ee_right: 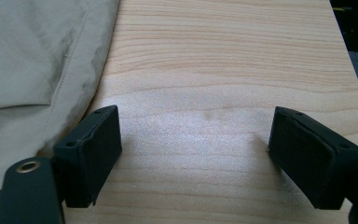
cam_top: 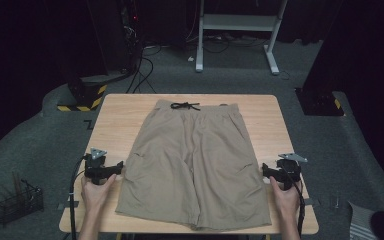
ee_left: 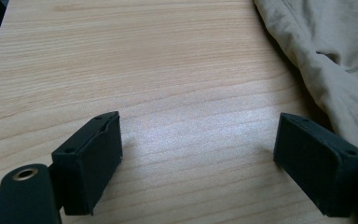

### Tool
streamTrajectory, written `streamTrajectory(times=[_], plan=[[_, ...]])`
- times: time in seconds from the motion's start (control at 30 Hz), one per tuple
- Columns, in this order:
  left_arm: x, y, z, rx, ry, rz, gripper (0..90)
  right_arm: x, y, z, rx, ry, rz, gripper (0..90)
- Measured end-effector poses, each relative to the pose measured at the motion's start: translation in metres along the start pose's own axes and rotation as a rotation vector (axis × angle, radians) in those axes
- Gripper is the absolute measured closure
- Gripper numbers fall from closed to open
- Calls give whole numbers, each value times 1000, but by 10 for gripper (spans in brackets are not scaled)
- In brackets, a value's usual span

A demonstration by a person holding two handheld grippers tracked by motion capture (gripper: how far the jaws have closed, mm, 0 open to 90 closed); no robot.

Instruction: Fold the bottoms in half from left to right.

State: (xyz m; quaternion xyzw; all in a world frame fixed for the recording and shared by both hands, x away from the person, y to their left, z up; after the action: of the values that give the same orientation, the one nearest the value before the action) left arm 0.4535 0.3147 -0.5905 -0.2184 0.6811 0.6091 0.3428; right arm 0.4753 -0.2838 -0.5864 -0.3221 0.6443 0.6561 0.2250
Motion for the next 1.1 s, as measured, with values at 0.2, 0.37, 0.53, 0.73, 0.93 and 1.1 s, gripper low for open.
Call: streamTrajectory(times=[0.2, 0.37, 0.53, 0.73, 0.93, 1.1], plan=[[0, 0, 0, 1, -3, 2, 150, 0, 0, 0, -1, 0, 0, 170], [0, 0, -1, 3, -1, 1, 150, 0, 0, 0, -2, 0, 0, 170], [0, 0, -1, 0, 2, 1, 152, -2, -1, 2, -16, 15, -1, 168], [1, 0, -2, 0, -1, 3, 139, -1, -2, 3, -33, 25, 6, 135], [1, 0, -1, -5, 3, 2, 142, 1, 0, 5, -33, 29, 5, 137], [1, 1, -2, -5, 2, 0, 150, 1, 0, 5, -32, 26, 5, 137]])
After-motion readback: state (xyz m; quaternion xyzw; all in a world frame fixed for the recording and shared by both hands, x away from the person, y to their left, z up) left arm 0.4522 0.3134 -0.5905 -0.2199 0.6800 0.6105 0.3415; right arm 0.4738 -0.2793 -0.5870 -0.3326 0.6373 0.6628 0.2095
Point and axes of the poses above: each handheld gripper's, and its own axes: y roughly backward along the jaws, x roughly out of its underside, z roughly to its left, the point moved 9 cm from there along -y, roughly forward along the jaws, and after that the axes turned 2 degrees about x, right-handed, at the moved point
